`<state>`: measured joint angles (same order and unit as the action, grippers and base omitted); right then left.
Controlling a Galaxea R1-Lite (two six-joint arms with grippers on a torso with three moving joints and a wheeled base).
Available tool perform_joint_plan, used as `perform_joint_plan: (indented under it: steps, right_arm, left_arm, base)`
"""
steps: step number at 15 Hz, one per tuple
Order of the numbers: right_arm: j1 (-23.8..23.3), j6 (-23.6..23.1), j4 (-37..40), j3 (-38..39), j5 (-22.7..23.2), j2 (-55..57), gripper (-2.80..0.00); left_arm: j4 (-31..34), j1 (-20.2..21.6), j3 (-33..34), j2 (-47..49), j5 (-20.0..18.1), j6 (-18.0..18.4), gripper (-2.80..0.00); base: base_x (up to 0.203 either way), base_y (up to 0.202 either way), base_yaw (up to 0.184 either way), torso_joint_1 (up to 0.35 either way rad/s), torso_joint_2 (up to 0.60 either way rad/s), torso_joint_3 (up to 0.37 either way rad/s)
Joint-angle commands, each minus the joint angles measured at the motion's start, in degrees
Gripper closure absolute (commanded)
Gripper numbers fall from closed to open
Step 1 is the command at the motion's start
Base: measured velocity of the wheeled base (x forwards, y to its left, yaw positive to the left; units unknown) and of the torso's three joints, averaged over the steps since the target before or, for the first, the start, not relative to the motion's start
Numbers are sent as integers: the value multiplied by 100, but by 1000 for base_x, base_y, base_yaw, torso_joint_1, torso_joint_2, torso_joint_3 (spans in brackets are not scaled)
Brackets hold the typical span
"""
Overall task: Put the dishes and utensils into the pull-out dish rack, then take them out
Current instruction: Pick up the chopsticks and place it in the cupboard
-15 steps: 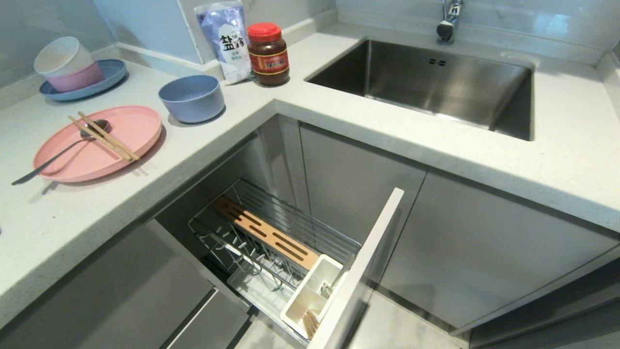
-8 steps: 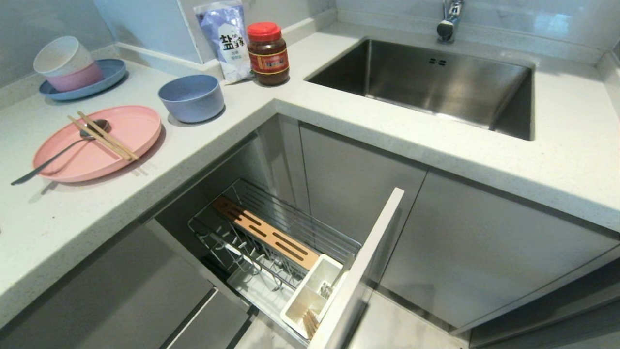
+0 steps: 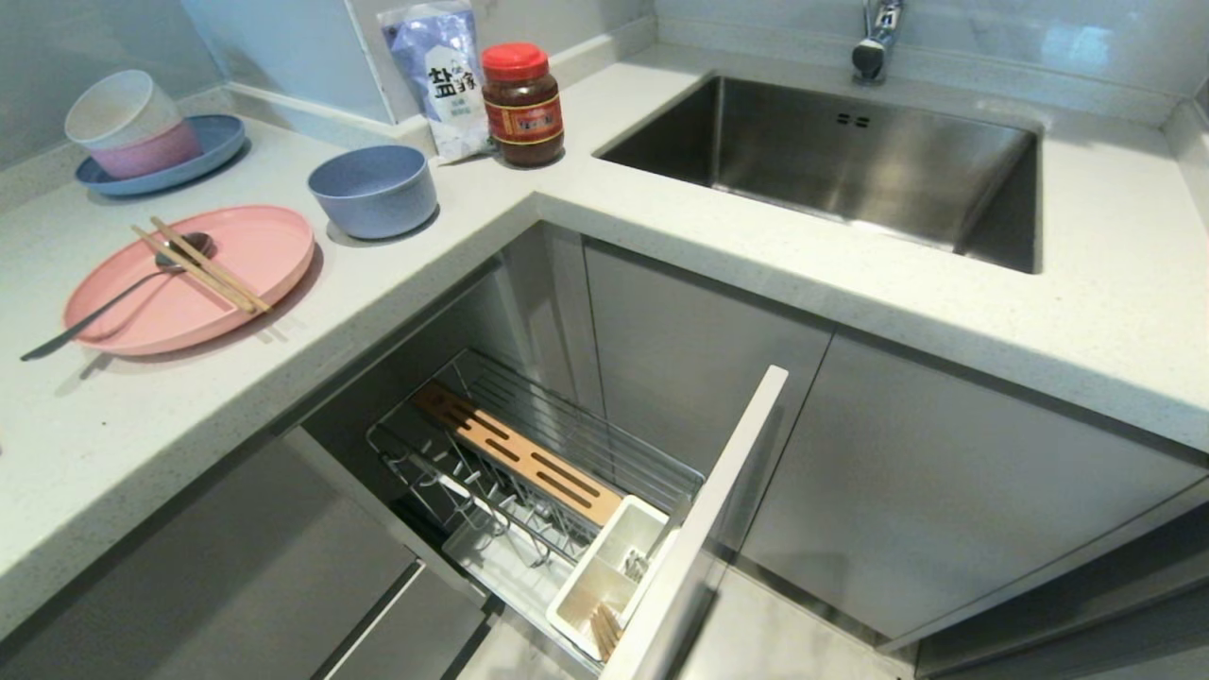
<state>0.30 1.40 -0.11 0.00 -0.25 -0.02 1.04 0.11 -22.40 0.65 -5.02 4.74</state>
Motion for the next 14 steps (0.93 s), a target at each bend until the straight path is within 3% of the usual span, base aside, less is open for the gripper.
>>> perform_joint_plan:
  steps: [1,4,9,12,14]
  right_arm:
    - [-4,0,-7,9,-1,-24,0]
    - [-4,0,-7,9,-1,-24,0]
    - [-4,0,-5,9,-1,-24,0]
    - [-4,0,-6,9,-1,-23,0]
    - [-4,0,-7,9,-1,-24,0]
  left_arm:
    - [448,17,-1177,444,-171,213,0]
    - [657,105,-2494,1717,-336,320,0]
    - [722,676,-4291,3877,-617,336,0]
    - [689,713,-4837,4726,-698,-172,0]
    - [683,494,-4988,5134,-651,-371,0]
  base:
    - [0,0,0,0,0,0]
    - [0,0,0,0,0,0]
    - [0,0,0,0,0,0]
    - [0,0,0,0,0,0]
    - [0,0,0,0,0,0]
